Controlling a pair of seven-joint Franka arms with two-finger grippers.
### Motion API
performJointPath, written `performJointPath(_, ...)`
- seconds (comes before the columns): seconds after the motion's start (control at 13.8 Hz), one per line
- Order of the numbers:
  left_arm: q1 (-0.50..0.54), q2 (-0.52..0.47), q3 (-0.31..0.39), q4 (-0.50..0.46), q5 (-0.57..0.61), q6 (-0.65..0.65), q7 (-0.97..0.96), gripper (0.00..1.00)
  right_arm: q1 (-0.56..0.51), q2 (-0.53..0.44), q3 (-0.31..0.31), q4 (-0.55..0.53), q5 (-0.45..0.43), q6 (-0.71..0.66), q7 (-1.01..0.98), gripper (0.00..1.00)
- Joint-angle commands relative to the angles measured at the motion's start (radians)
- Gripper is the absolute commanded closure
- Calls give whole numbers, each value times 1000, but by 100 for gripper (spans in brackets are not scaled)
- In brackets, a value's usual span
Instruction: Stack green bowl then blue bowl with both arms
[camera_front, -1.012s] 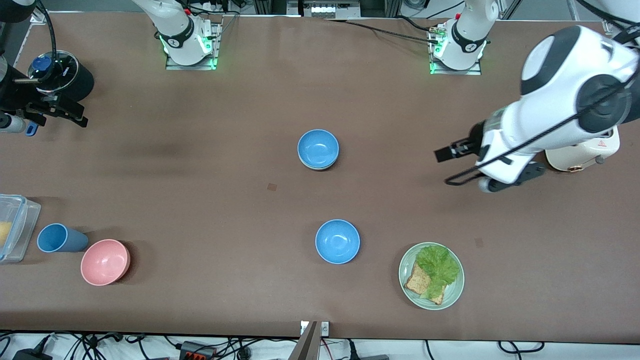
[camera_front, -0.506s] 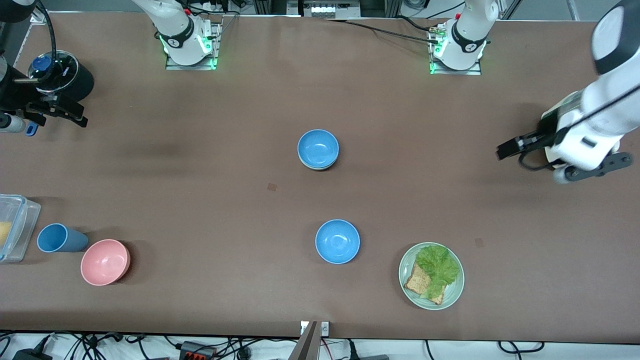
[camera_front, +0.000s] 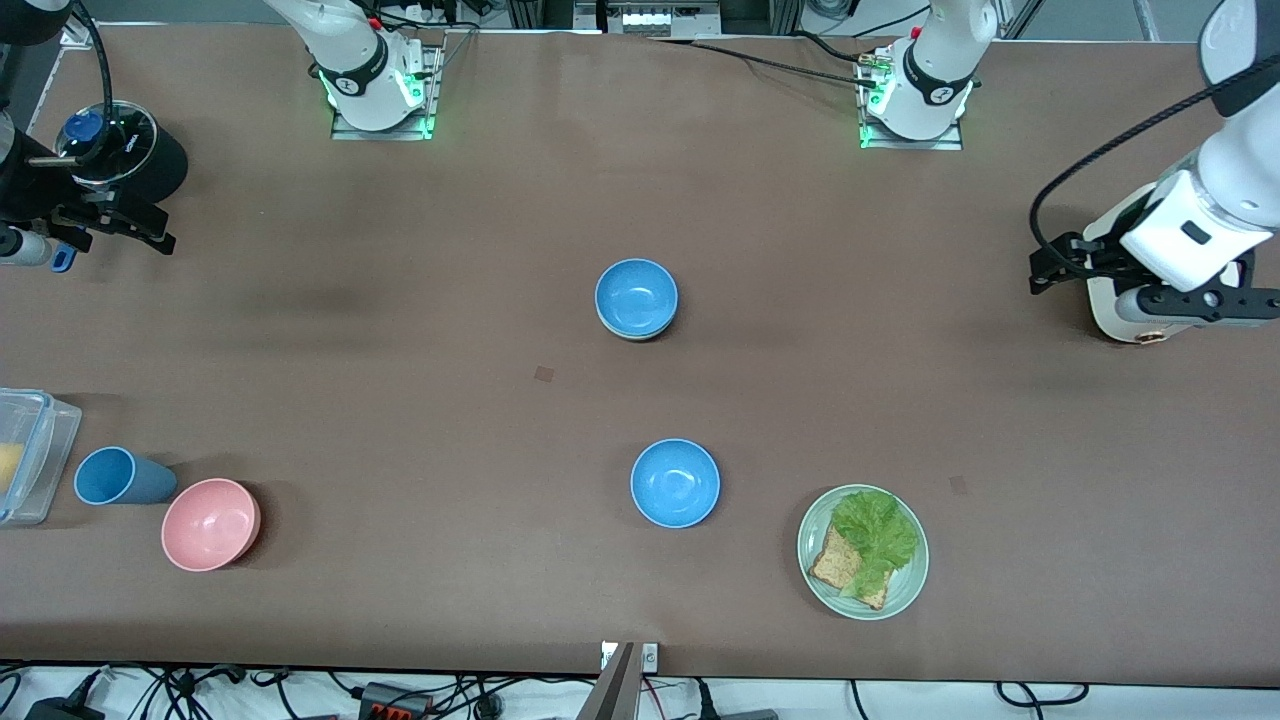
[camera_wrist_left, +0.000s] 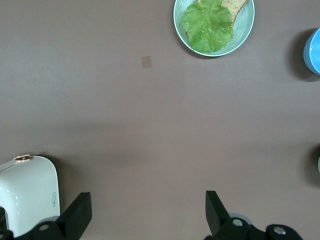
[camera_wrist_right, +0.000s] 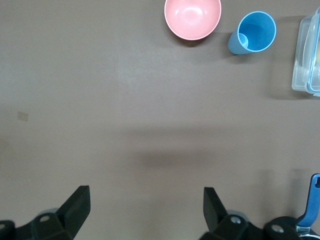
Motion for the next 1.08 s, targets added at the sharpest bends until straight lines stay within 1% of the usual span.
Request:
performJointPath(0.0, -67, -21, 62, -20, 16, -1, -34, 0, -18, -9, 16, -1, -9, -6, -12, 0)
performJointPath(0.14, -67, -14, 61, -5, 16, -2, -36, 0, -18, -12, 15, -1, -10, -9, -15, 0)
performJointPath(1.01, -64, -7, 58, 6, 10, -5, -36, 0, -18, -16, 14, 1, -12, -25, -13, 0)
